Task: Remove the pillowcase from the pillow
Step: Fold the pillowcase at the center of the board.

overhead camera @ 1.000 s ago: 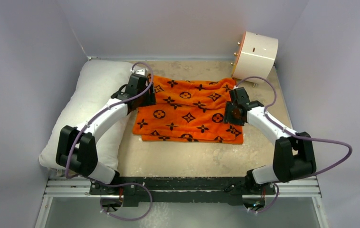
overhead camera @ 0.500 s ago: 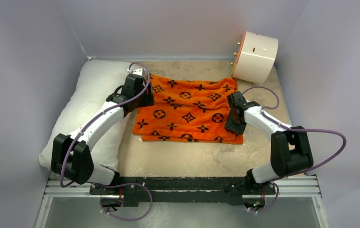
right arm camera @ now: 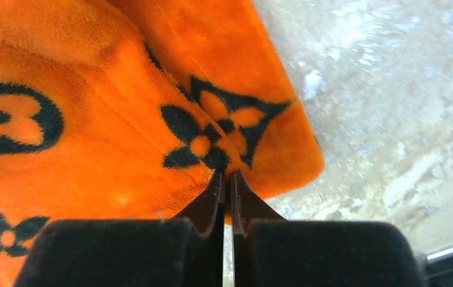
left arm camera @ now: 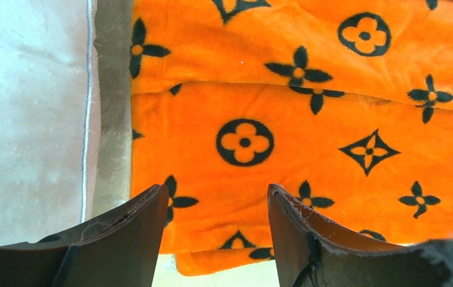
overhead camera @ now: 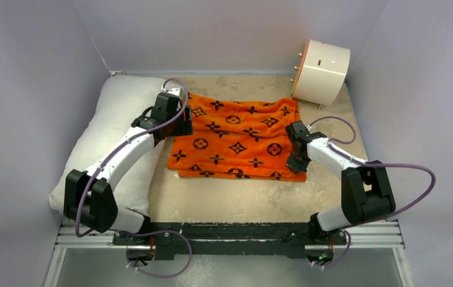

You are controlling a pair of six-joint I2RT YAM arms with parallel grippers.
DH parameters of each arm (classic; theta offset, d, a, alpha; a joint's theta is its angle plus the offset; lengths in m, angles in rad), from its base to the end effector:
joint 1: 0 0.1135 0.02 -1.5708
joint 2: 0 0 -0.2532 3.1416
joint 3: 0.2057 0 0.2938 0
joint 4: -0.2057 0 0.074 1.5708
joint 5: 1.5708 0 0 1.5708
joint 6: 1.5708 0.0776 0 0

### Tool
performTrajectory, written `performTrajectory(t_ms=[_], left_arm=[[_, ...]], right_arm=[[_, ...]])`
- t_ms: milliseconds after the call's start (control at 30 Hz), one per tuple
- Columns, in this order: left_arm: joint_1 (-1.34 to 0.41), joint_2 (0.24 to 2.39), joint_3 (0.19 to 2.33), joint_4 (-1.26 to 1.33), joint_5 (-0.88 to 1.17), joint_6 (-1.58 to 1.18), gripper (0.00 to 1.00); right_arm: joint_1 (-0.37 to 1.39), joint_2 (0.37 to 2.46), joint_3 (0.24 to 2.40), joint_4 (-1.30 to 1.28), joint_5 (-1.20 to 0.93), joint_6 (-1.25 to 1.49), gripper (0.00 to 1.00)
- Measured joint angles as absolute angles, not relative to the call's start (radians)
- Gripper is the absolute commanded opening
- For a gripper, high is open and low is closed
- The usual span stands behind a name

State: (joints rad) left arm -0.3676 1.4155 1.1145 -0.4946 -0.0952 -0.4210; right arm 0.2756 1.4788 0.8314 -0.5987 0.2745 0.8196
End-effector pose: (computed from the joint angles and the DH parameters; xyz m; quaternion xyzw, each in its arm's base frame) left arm 0.3565 -0.1294 0.2277 -0.0427 0.9240 -0.1044 0.3655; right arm 0.3038 0.0641 0.0991 0.2839 0.9357 -0.0319 0.2070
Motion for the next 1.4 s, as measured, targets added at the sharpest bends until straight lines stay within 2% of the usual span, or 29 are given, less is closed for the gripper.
performTrajectory(t_ms=[333, 700, 1000, 1167, 1300, 1367, 1400], left_arm=[[-0.366, 1.376, 1.140, -0.511, -0.062, -0.407, 0.62], [-0.366, 1.364, 1.180, -0.561, -0.041, -0.400, 0.62], [-0.366, 1.354, 1.209, -0.589, -0.031, -0.400, 0.62], [-0.366, 1.348, 1.209, -0.604, -0.031, -0.400, 0.63], [-0.366, 1.345, 1.213, -0.624, -0.031, -0.399, 0.64], [-0.366, 1.345, 1.217, -0.632, -0.031, -0.398, 0.64], [-0.366, 1.345, 1.221, -0.634, -0.031, -0.397, 0.64]], right_arm=[[0.277, 1.279, 0.968, -0.852, 0.365, 0.908, 0.00], [0.277, 1.225, 1.002, -1.065, 0.462, 0.926, 0.00], [0.277, 1.164, 1.250, -1.097, 0.488, 0.891, 0.00], [0.267, 1.172, 1.253, -1.102, 0.488, 0.854, 0.04], [0.225, 1.184, 1.161, -1.105, 0.500, 0.822, 0.06], [0.212, 1.202, 1.130, -1.116, 0.506, 0.813, 0.13], [0.208, 1.213, 1.123, -1.119, 0.508, 0.811, 0.22]])
